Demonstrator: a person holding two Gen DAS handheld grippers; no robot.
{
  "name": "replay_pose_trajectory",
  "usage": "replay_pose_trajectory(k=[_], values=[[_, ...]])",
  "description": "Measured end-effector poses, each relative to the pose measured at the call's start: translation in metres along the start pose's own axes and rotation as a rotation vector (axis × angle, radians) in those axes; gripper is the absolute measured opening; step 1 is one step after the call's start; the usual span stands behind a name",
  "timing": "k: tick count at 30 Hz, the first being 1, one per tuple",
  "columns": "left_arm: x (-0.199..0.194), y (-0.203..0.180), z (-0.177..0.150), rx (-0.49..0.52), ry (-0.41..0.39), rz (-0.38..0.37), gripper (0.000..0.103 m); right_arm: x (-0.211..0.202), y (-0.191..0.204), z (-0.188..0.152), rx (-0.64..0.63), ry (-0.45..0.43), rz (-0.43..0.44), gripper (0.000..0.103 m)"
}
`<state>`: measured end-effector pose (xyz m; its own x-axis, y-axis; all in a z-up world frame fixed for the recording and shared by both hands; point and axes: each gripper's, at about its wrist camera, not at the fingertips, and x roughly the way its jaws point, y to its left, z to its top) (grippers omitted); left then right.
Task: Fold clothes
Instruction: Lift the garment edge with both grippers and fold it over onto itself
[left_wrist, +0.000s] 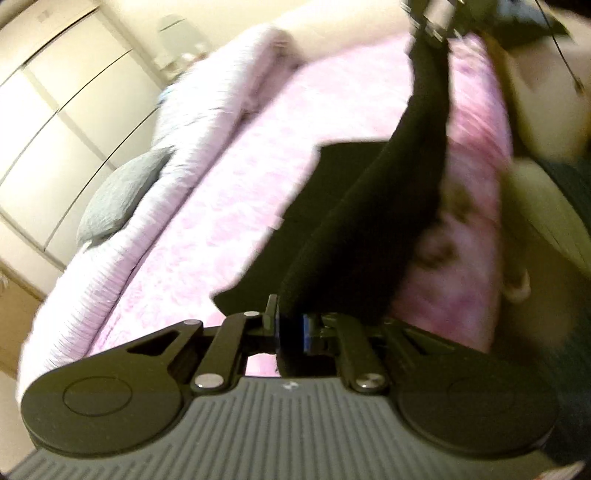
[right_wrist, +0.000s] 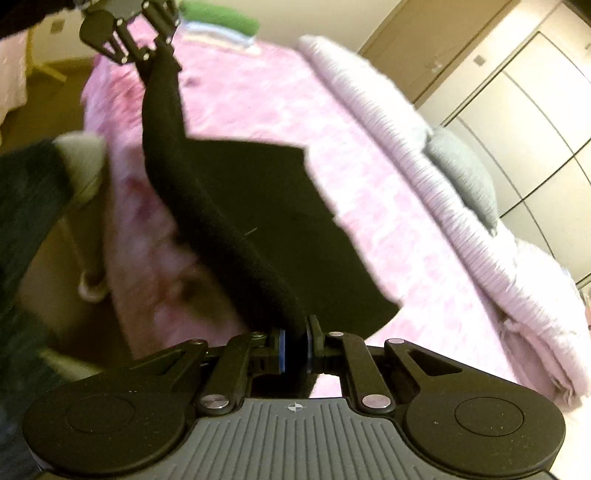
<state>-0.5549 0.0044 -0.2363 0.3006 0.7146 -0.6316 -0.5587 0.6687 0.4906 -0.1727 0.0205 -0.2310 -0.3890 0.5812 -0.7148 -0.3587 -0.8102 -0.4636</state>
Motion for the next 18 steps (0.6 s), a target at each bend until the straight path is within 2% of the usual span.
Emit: replay_pose_trajectory(k=[3,5,9,11,14,16,18], values=[[0.050,0.060,0.008,-0.212,-0.009,0.044,0.023,0.042,-0.059,0.018,0.088,-0.006,-0.008,0.010],[0.082,0.097,0.010,-0.371,-0.019,0.077,0.024,0.065,-0.089,0.014,0.219,-0.022,-0.025,0.025],[0.112,0.138,-0.016,-0.660,-0.037,0.063,0.024,0.110,-0.144,0.002,0.496,-0.061,-0.065,0.028],[0.127,0.145,-0.038,-0.792,-0.015,0.020,0.024,0.128,-0.163,-0.010,0.637,-0.074,-0.056,0.040],[0.146,0.141,-0.074,-0.975,0.029,-0.049,0.024,0.146,-0.166,-0.047,0.852,-0.061,0.035,0.040],[0.153,0.137,-0.092,-1.063,0.038,-0.095,0.025,0.158,-0.164,-0.066,0.944,-0.031,0.076,0.040],[0.161,0.139,-0.099,-1.106,0.040,-0.116,0.028,0.163,-0.170,-0.078,1.025,-0.026,0.110,0.040]])
